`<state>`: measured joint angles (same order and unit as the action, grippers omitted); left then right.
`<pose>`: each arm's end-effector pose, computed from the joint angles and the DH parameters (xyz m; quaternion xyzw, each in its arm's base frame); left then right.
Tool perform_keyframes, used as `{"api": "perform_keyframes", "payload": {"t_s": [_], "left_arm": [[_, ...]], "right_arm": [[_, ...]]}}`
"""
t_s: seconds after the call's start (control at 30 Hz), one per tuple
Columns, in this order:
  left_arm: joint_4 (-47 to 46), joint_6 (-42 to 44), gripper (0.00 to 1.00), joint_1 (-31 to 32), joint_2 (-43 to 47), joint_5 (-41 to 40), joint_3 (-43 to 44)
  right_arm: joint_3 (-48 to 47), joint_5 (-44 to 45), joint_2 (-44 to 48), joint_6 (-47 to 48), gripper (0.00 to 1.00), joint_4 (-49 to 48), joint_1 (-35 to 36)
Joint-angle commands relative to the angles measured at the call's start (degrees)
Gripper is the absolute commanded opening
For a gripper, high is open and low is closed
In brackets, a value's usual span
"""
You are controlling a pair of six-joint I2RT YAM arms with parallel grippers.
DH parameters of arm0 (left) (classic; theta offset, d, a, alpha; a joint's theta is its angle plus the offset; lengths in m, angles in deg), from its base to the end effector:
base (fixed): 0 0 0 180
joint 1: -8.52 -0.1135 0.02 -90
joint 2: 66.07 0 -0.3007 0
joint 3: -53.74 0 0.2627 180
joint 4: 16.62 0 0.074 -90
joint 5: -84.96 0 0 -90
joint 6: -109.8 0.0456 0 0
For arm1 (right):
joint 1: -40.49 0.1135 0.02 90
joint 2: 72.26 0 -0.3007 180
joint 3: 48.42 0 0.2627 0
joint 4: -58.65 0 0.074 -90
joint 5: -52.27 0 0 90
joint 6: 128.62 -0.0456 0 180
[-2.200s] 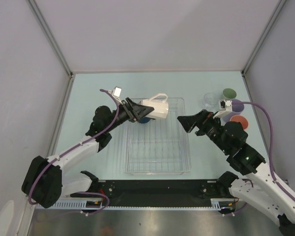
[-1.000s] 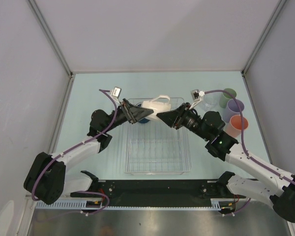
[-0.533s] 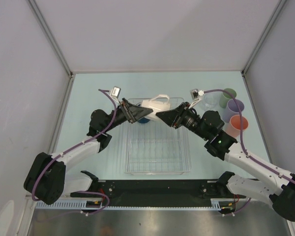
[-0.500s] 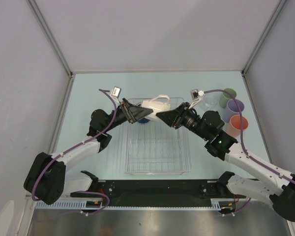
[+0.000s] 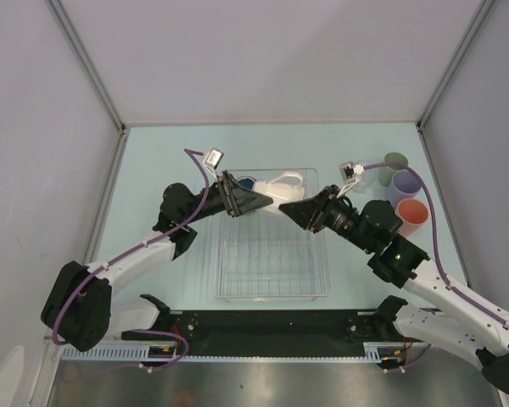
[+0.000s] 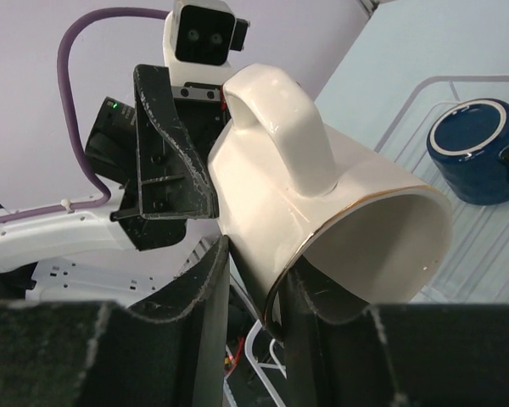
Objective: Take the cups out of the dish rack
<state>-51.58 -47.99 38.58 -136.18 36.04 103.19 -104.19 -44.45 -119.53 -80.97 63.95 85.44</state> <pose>0.2174 -0.1604 0.3303 0.0764 0.6333 -0.6989 0.3235 0.1341 0.1415 0.3799 -0.0581 0.6848 0.5298 0.4970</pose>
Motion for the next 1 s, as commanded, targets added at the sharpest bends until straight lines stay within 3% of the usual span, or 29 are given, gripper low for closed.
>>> {"api": "perform_keyframes", "payload": {"t_s": [0.0,0.23,0.47,0.83,0.97], "left_arm": [[0.86,3.8,0.87,-1.24,0.5,-1.79,3.39],[3.16,4.95,0.93,-1.24,0.15,-2.41,4.53],[12.64,8.72,0.96,-1.76,2.08,-8.11,4.27],[10.81,7.85,0.94,-1.76,1.55,-7.42,2.25],[15.45,10.21,0.94,-1.76,2.78,-8.73,2.6]], "right_arm": [[-2.87,5.57,3.76,4.02,0.0,3.32,-0.48],[-3.93,8.46,6.66,5.78,0.0,7.11,-0.48],[-13.76,20.77,5.43,9.03,0.0,24.22,-0.48],[-12.54,21.04,1.39,8.42,0.0,20.91,-0.48],[-13.76,24.47,-0.36,8.42,0.0,22.56,-0.48]]}}
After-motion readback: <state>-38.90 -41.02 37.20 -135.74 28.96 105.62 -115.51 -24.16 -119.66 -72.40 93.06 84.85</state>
